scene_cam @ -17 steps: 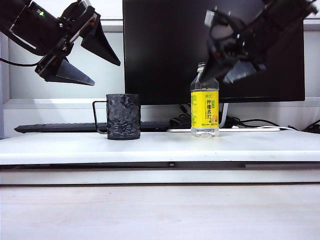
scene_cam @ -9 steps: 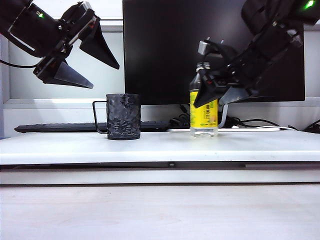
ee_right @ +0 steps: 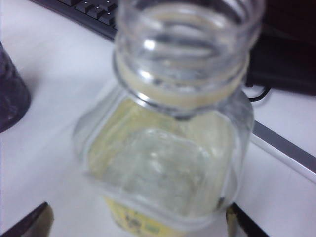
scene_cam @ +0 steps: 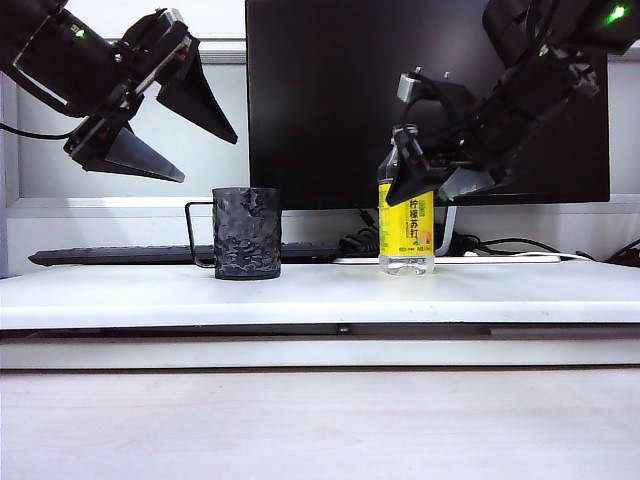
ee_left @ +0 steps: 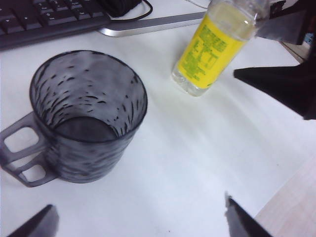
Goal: Carefully pick up the bottle and pour some water from the bottle into the cup.
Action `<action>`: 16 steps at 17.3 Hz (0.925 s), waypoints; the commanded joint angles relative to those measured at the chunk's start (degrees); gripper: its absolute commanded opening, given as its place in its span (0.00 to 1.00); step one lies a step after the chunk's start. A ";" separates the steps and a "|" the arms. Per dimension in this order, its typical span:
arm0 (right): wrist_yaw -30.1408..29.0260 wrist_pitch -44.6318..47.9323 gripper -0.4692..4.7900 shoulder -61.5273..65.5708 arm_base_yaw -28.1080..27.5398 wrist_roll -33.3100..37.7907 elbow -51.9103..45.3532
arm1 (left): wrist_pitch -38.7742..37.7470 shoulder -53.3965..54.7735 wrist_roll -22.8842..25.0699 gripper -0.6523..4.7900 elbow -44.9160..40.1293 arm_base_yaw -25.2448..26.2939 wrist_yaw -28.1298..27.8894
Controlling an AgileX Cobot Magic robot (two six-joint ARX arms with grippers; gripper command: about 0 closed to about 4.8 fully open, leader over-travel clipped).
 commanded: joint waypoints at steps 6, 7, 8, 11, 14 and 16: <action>1.01 7.13 1.00 4.92 0.33 0.33 0.26 | -1.29 -0.13 0.26 1.00 0.17 -0.04 0.00; 1.11 7.63 1.00 4.94 0.33 0.31 0.26 | -1.31 -0.13 0.26 1.00 0.17 -0.04 0.00; 2.32 8.61 1.00 4.94 0.33 0.31 0.26 | -1.31 -0.13 0.26 1.00 0.17 -0.04 0.00; 3.13 10.36 1.00 4.94 0.33 0.57 0.26 | -1.38 -0.13 0.26 1.00 0.17 -0.04 0.00; 3.06 9.90 0.80 4.94 0.33 0.74 0.26 | -1.40 -0.13 0.26 1.00 0.17 -0.04 0.00; 3.06 9.51 0.68 4.94 0.33 0.74 0.26 | -1.55 -0.13 0.26 1.00 0.17 -0.04 0.02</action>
